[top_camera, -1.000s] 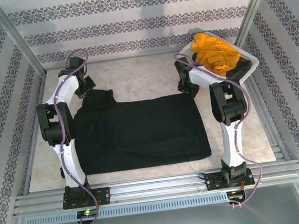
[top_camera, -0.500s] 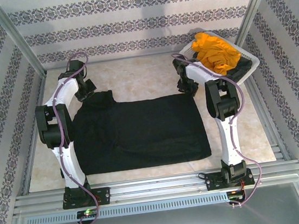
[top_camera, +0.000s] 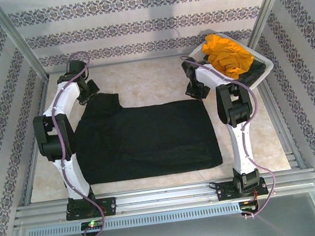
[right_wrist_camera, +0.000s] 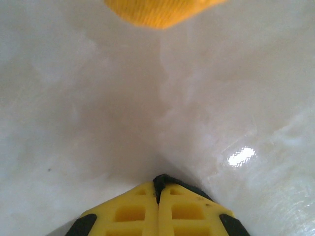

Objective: Fold and stack the t-shirts

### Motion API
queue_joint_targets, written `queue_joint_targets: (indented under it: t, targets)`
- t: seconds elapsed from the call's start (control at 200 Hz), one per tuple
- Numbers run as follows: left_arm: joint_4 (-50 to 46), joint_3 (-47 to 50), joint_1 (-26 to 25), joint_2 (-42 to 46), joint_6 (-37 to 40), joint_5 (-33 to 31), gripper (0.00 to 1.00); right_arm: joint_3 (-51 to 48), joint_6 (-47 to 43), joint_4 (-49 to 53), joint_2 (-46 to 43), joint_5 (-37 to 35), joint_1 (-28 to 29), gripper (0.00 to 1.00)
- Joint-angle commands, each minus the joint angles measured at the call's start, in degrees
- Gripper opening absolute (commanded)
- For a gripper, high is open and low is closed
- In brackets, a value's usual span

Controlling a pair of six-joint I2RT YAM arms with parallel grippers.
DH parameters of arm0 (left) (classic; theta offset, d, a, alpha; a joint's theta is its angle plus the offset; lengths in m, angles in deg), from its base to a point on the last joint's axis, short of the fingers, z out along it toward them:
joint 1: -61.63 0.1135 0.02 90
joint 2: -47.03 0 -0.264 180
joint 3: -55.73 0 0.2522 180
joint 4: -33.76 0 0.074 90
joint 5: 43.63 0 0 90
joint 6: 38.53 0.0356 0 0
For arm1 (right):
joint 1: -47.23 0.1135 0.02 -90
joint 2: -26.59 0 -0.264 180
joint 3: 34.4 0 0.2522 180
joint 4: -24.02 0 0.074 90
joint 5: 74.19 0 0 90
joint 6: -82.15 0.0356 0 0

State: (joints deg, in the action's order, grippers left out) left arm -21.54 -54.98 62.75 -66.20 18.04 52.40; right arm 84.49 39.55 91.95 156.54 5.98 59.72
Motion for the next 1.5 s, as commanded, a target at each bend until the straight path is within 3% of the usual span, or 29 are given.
queue_joint_targets:
  t: [0.0, 0.22, 0.365, 0.595, 0.834, 1.119, 1.494]
  targets:
    - [-1.73, 1.73, -0.43, 3.49, 1.34, -0.18, 0.00, -2.35, -1.80, -3.26, -5.99, 1.26, -0.25, 0.00]
    - [-3.88, 11.08, -0.44, 13.84, 2.11, -2.46, 0.00, -13.70, -4.72, -9.62, -15.27, 5.50, 0.08, 0.00]
    - [-5.97, 19.62, -0.39, 24.06, 1.57, -7.23, 0.00, -21.45, -6.03, -12.17, -22.27, 6.87, 0.16, 0.00]
    - [-9.47, 32.61, -0.42, 40.96, -4.51, -16.17, 0.00, -32.84, -6.08, -14.15, -33.05, 7.51, 0.10, 0.00]
    - [-15.59, 42.72, -0.42, 54.42, -11.89, -18.31, 0.00, -42.97, -5.84, -14.48, -39.89, 9.78, 0.21, 0.00]
    - [-20.66, 50.46, -0.37, 61.91, -17.24, -16.76, 0.00, -52.70, -4.22, -14.18, -45.16, 11.17, 0.69, 0.00]
    - [-24.83, 54.31, -0.42, 64.99, -22.15, -16.39, 0.00, -55.44, -3.32, -12.36, -48.32, 10.18, 1.22, 0.00]
